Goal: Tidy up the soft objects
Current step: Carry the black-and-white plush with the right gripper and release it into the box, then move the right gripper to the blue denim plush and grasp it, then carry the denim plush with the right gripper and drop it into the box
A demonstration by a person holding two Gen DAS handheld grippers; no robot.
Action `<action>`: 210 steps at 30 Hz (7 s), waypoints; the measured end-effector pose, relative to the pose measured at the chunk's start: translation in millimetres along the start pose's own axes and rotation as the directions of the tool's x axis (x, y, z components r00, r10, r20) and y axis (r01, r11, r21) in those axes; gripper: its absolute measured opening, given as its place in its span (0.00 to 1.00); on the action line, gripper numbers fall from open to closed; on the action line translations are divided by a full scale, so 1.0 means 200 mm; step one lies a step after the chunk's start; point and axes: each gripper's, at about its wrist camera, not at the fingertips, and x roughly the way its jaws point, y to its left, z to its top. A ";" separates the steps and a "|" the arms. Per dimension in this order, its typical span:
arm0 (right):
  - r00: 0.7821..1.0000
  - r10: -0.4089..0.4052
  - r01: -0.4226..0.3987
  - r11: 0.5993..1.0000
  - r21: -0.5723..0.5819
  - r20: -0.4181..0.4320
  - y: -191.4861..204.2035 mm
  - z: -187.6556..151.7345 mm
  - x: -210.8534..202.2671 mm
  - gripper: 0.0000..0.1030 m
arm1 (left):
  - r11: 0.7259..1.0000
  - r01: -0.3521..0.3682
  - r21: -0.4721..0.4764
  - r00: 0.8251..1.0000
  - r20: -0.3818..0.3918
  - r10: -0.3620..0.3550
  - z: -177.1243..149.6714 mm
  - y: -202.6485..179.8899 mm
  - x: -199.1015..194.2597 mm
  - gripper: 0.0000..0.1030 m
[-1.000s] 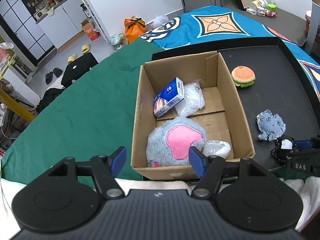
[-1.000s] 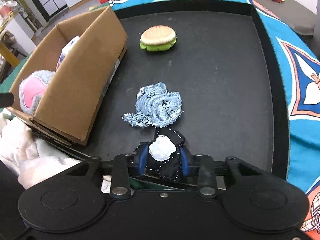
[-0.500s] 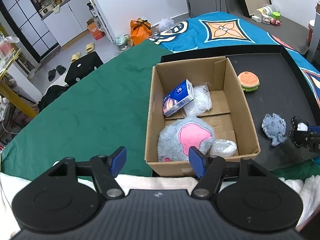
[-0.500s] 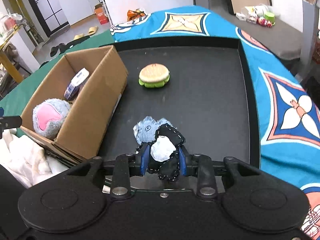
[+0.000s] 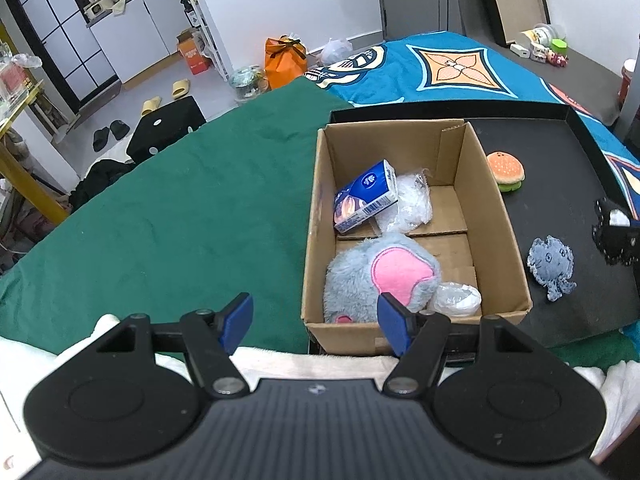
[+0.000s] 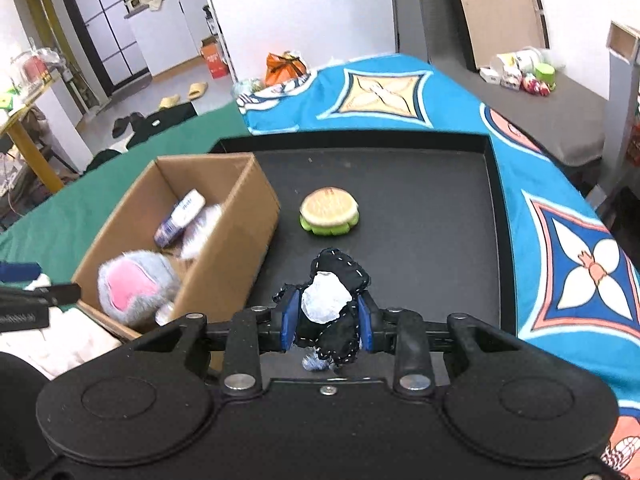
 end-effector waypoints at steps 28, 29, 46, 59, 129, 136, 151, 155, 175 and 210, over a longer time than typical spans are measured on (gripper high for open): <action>0.998 0.006 0.003 0.991 -0.132 0.060 0.39 0.25 0.10 0.30 | 0.989 0.066 -0.132 0.998 0.001 -0.067 -0.05 0.12 0.19 0.34; 0.998 0.005 0.003 0.991 -0.137 0.059 0.40 0.26 0.11 0.30 | 0.988 0.069 -0.139 0.998 -0.004 -0.071 -0.05 0.13 0.20 0.29; 0.997 0.002 0.016 0.975 -0.223 0.079 0.58 0.37 0.22 0.31 | 0.967 0.137 -0.215 0.990 0.018 -0.137 -0.07 0.20 0.23 0.08; 0.995 0.010 0.010 0.982 -0.189 0.104 0.49 0.40 0.18 0.52 | 0.965 0.152 -0.214 0.988 0.029 -0.149 -0.08 0.21 0.23 0.08; 0.988 0.020 -0.023 1.000 -0.019 -0.153 -0.15 -0.05 0.43 0.20 | 0.984 -0.174 0.030 0.979 -0.102 0.176 0.19 -0.08 0.24 0.66; 0.990 0.032 -0.034 0.999 -0.006 -0.138 -0.17 -0.04 0.40 0.07 | 0.984 -0.172 0.047 0.980 -0.096 0.176 0.18 -0.10 0.20 0.66; 0.989 0.140 -0.127 0.965 0.228 -0.042 -0.39 0.04 0.25 0.07 | 0.984 -0.170 0.045 0.983 -0.059 0.172 0.17 -0.11 0.08 0.66; 0.987 0.153 -0.136 0.960 0.245 -0.051 -0.41 0.05 0.26 0.07 | 0.984 -0.172 0.047 0.983 -0.050 0.174 0.17 -0.11 0.05 0.66; 0.987 0.156 -0.157 0.964 0.216 0.022 -0.33 0.19 0.13 0.07 | 0.991 -0.130 0.019 0.990 -0.046 0.130 0.15 -0.06 0.03 0.66; 0.996 0.064 -0.065 0.998 0.024 0.055 0.25 0.48 0.10 0.07 | 0.992 0.059 -0.109 0.998 -0.023 -0.062 0.01 0.17 0.19 0.55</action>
